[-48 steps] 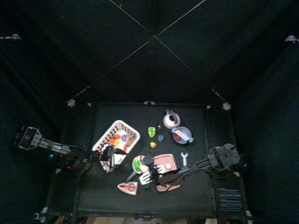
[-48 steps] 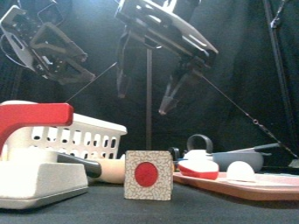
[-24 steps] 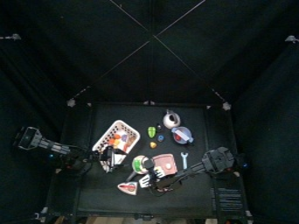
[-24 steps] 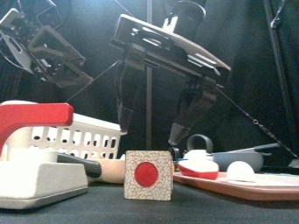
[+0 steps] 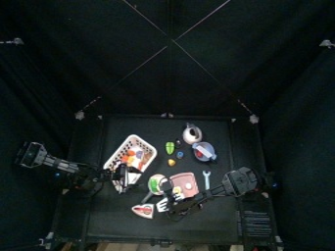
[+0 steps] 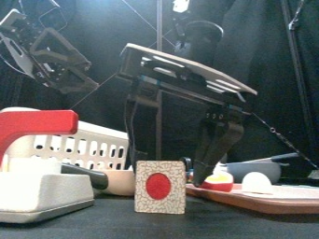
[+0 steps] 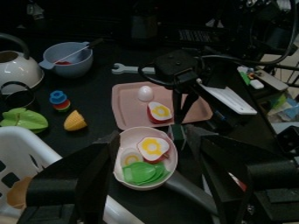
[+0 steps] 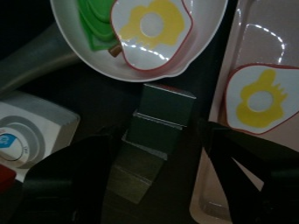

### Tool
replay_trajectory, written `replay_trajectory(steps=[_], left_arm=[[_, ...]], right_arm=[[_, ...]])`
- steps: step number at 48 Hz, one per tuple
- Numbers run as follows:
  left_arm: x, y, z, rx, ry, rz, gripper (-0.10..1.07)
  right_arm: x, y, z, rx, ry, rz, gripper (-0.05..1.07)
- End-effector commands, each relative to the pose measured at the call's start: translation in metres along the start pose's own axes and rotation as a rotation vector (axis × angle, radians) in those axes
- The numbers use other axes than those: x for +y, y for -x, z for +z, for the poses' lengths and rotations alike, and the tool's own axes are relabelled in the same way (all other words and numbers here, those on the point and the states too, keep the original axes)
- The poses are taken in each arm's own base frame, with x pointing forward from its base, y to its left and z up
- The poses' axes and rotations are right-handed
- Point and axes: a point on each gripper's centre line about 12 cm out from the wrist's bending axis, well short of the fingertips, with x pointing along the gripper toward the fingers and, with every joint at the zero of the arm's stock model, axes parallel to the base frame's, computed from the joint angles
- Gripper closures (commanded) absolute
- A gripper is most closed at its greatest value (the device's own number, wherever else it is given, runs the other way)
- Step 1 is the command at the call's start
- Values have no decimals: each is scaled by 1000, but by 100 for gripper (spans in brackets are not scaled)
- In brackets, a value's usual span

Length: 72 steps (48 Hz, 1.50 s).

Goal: Grab green sushi roll

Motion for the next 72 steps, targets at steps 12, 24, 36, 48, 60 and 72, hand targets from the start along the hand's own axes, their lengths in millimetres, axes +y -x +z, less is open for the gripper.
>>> replay_trajectory(steps=[12, 24, 36, 48, 60, 72], left_arm=[[-1, -1, 4, -15, 1, -2, 2], [-1, -1, 4, -15, 0, -2, 2], [-1, -1, 4, -16, 0, -1, 2], [-1, 0, 3, -13, -1, -1, 2], [-1, 0, 2, -12, 0, -1, 2], [-1, 0, 2, -12, 0, -1, 2]], right_arm=[[10, 13, 6, -3, -12, 43, 4], [11, 13, 6, -7, -7, 45, 4], [11, 13, 6, -8, 0, 44, 12], [13, 16, 8, -8, -4, 54, 26], [23, 38, 11, -25, 0, 107, 32], [25, 52, 11, -47, 27, 130, 32]])
